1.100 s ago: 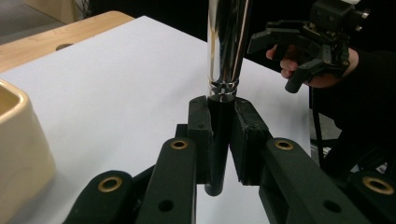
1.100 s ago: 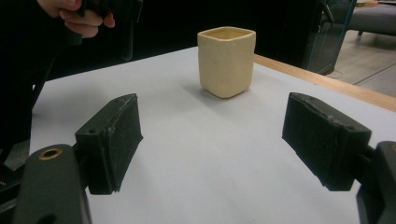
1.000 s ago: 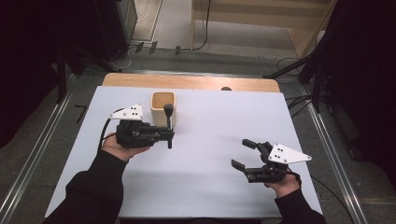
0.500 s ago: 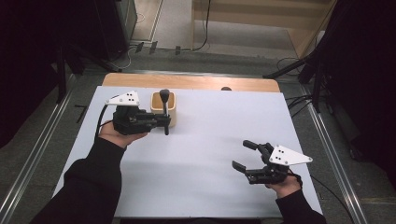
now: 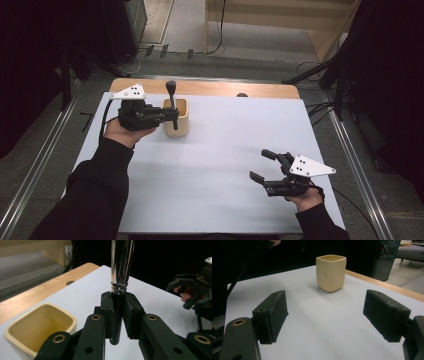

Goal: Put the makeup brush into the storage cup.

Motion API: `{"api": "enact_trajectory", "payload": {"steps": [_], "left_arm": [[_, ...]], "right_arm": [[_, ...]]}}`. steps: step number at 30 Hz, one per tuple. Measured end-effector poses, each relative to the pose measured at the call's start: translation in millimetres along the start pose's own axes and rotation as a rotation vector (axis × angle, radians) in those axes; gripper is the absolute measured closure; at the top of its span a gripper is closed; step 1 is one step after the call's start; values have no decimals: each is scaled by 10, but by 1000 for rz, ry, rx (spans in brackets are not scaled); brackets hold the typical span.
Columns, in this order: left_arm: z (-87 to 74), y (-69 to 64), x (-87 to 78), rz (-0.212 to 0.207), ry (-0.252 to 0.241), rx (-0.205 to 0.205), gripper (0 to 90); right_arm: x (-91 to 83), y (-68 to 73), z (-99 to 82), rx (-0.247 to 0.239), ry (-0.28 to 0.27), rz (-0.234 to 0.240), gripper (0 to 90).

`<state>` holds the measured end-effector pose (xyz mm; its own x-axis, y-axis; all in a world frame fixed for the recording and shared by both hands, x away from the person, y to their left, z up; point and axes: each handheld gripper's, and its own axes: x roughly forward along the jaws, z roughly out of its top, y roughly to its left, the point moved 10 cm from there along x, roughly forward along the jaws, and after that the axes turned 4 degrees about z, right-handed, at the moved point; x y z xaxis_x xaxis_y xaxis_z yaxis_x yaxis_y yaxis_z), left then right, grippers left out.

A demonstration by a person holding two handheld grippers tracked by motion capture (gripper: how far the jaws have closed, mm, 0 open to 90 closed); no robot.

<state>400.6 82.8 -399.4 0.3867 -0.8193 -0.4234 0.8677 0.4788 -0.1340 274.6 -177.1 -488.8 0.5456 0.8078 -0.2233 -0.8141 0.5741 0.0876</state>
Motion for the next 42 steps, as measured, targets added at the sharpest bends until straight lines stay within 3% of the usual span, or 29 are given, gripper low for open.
{"api": "enact_trajectory", "payload": {"steps": [10,22,31,42], "left_arm": [[52,235,146,48,-4,-1,799],[8,517,287,114,-3,-41,800],[7,742,362,180,10,-33,799],[-124,850,434,201,37,-54,798]], "right_arm": [[-7,16,15,1,-4,3,207],[0,35,15,-3,0,13,207],[3,34,16,-1,-1,14,207],[14,43,11,-4,3,18,207]]}}
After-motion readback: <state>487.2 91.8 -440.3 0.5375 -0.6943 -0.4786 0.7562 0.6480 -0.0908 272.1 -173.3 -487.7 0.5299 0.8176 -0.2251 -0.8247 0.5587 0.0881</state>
